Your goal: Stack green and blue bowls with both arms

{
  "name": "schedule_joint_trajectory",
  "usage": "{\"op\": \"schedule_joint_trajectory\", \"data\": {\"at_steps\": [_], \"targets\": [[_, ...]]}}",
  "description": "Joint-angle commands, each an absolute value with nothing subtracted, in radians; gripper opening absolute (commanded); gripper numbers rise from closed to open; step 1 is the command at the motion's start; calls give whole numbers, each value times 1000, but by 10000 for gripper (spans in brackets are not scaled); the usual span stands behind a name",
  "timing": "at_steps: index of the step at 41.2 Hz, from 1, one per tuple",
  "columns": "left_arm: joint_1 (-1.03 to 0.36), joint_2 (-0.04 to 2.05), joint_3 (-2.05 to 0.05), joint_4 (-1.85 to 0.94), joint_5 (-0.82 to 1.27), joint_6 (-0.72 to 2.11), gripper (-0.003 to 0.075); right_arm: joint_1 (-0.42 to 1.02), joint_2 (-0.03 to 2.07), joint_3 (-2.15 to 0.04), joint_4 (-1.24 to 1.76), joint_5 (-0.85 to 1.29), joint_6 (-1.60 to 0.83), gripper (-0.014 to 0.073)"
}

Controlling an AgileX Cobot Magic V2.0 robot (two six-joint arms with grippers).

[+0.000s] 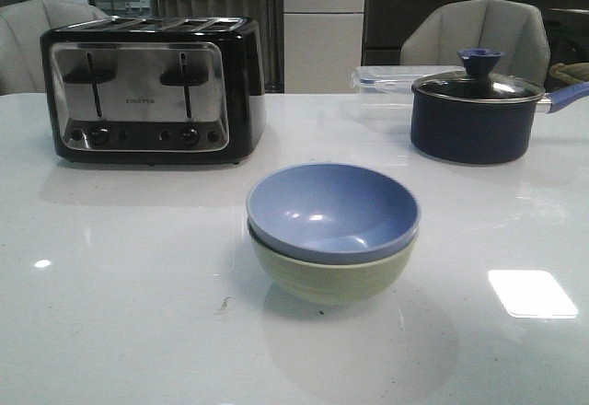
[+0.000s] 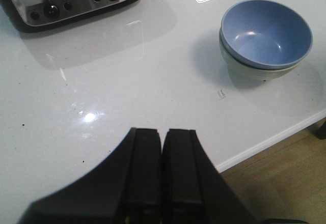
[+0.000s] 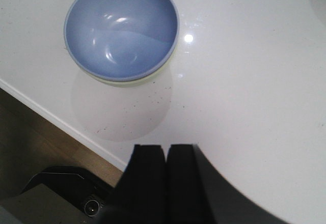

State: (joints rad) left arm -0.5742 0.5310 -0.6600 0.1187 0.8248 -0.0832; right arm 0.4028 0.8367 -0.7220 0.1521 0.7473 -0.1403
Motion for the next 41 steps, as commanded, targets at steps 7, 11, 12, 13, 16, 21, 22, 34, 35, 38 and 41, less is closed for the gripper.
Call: {"op": "schedule_joint_trajectory", "data": {"at_steps": [7,11,12,13,16,21,22,34,35,38,41], "targets": [[-482,432,-601,115,674,-91,93,401,828,-751,155,696,-149,57],[-384,342,-514,98,535,-91,93,401,828,-751,155,696,-149,57],[-360,321,-492,91,503,-91,93,401,828,-751,155,696,-149,57],[-329,300,-460,82,468,-91,93,401,828,-751,155,696,-149,57],[-257,225,-375,70,362,-91,93,401,828,-751,155,696,-149,57],[-152,123,-255,45,252,-91,93,401,828,-751,155,696,-149,57],[-124,102,-236,38,232,-91,93,401,828,-751,155,696,-149,57],[-3,-27,-43,22,104,-91,93,401,828,-751,155,696,-149,57],[1,-25,-33,22,89,-91,93,401,828,-751,155,698,-149,57],[7,-25,-6,22,55,-91,93,401,828,-751,155,699,-149,57],[7,-25,8,22,37,-91,93,401,828,-751,155,699,-149,57]]}}
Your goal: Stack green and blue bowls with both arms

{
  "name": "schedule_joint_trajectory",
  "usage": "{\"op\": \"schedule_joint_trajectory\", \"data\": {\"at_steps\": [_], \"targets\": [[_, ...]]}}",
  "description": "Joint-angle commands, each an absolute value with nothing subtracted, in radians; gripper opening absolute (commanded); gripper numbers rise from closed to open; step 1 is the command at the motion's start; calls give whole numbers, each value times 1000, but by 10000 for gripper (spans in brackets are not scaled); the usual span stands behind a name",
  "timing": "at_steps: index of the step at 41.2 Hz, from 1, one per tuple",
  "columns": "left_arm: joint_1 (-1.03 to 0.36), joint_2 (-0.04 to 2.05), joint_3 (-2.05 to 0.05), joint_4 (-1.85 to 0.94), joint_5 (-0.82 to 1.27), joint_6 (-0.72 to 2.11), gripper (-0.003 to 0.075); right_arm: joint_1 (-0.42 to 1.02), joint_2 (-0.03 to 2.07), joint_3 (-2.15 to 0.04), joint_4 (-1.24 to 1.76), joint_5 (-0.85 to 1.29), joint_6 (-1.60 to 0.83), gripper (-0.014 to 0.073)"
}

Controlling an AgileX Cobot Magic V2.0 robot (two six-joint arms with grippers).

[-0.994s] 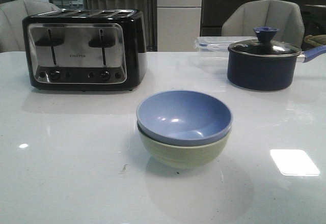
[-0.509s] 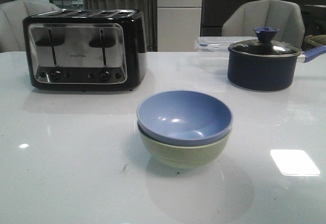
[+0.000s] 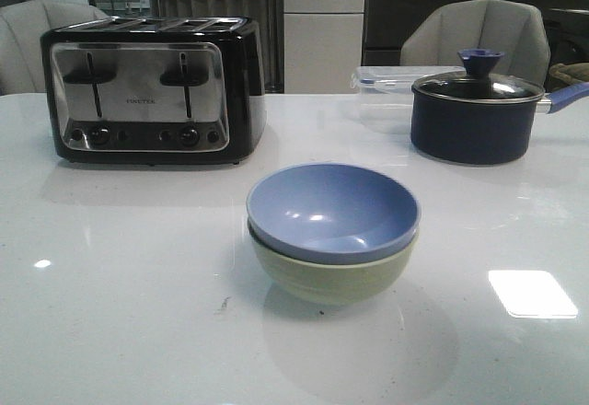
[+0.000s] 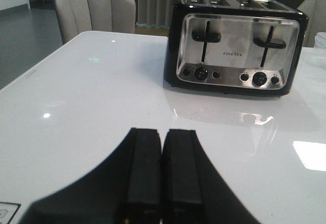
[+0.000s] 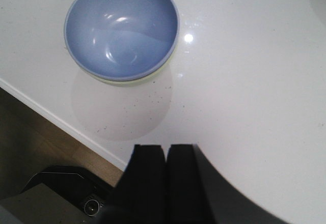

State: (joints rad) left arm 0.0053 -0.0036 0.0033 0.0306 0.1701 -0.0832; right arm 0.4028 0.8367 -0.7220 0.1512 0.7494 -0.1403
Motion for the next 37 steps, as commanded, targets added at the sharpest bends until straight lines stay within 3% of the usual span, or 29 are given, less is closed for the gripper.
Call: {"op": "schedule_joint_trajectory", "data": {"at_steps": [1,37], "targets": [[7,-25,8,22,33,-91,93,401,828,-751,155,699,-149,57],[-24,-23,8,22,-13,-91,93,401,828,-751,155,699,-149,57]]}}
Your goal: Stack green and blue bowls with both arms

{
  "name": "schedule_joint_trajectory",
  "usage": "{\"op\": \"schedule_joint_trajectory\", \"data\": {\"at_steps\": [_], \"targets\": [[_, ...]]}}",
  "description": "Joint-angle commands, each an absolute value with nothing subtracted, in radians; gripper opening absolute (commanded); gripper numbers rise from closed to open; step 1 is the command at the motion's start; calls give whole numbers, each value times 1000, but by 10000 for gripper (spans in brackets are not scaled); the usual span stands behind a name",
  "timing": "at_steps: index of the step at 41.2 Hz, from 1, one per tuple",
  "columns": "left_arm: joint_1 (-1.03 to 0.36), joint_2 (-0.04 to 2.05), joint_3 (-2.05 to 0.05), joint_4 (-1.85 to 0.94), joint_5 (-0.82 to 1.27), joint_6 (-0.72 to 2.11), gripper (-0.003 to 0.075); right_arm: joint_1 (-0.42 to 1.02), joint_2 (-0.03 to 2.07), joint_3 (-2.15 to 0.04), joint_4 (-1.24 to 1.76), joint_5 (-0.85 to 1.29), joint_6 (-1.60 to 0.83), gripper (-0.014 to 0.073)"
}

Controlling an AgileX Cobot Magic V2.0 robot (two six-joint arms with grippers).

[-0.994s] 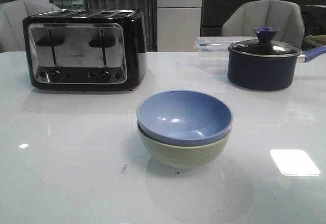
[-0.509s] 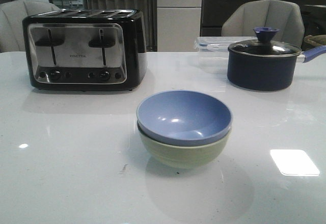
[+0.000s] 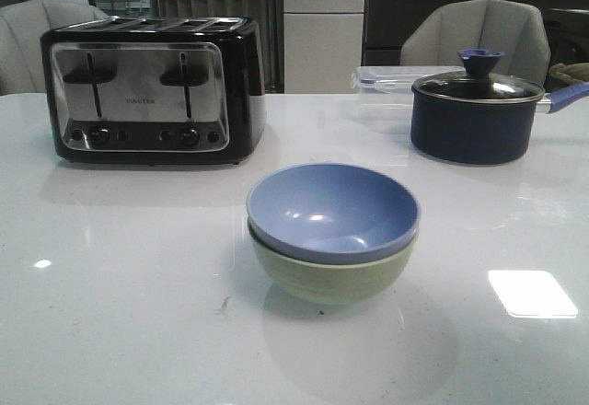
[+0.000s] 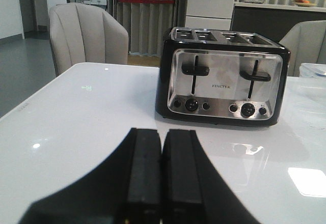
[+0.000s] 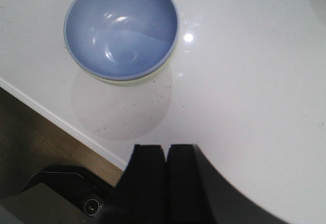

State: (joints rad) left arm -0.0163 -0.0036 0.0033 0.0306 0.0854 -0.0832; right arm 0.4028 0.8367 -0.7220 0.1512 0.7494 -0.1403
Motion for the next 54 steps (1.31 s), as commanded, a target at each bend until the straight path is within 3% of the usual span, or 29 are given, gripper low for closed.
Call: {"op": "schedule_joint_trajectory", "data": {"at_steps": [1,13,32,40,54], "targets": [[-24,-23,8,22,-13,-91,93,401,828,-751,155,699,-149,57],[-24,-23,8,22,-13,-91,93,367,759,-726,136,675,-149,57],[-24,-23,8,22,-13,-91,93,1,157,-249,137,292,-149,57],[-24,-23,8,22,-13,-91,93,-15,6,-88,137,204,-149,57],[-24,-23,8,22,-13,-91,93,-11,-30,24,160,32,-149,57]]}}
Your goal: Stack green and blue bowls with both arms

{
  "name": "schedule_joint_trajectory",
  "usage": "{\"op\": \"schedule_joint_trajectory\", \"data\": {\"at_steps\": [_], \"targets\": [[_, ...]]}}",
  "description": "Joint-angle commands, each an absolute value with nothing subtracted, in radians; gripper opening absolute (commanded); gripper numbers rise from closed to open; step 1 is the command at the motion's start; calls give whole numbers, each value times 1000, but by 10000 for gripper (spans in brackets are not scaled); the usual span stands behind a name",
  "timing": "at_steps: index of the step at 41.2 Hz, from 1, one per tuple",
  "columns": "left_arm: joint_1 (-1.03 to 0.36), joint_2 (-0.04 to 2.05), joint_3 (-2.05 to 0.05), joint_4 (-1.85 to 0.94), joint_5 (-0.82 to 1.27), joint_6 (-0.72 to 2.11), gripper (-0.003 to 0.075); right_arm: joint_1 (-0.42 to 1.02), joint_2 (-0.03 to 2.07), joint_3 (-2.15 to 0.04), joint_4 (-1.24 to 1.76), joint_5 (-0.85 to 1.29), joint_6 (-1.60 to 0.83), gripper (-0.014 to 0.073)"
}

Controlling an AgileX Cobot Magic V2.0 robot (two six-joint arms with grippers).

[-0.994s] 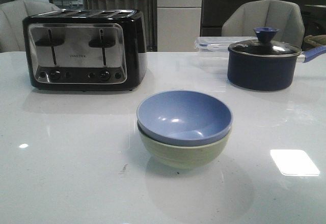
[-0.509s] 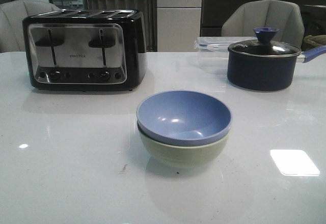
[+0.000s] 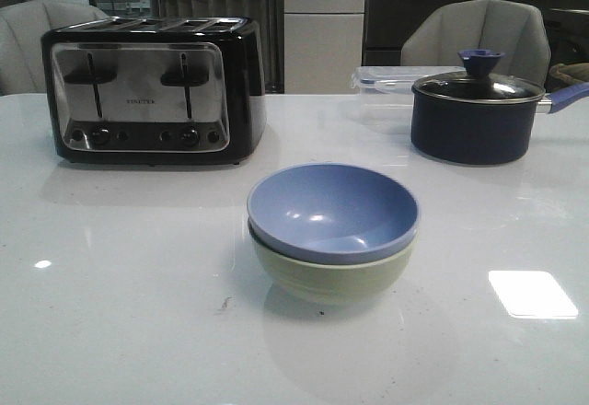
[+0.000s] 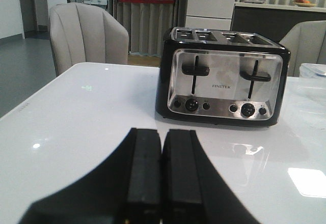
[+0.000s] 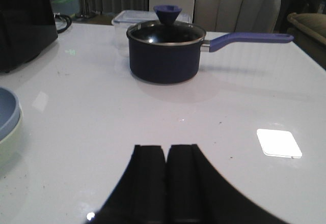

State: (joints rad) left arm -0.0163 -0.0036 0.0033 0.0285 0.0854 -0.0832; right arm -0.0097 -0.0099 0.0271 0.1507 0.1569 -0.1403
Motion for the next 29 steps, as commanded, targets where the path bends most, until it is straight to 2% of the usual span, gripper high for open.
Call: {"op": "schedule_joint_trajectory", "data": {"at_steps": [1,18,29], "targets": [[-24,-23,8,22,-13,-91,93,-10,-31,24,160,31,-149,57],[-24,-23,8,22,-13,-91,93,-4,-29,24,160,8,-142,57],[-24,-23,8,22,-13,-91,93,-4,-30,25,12,-81,45,57]]}}
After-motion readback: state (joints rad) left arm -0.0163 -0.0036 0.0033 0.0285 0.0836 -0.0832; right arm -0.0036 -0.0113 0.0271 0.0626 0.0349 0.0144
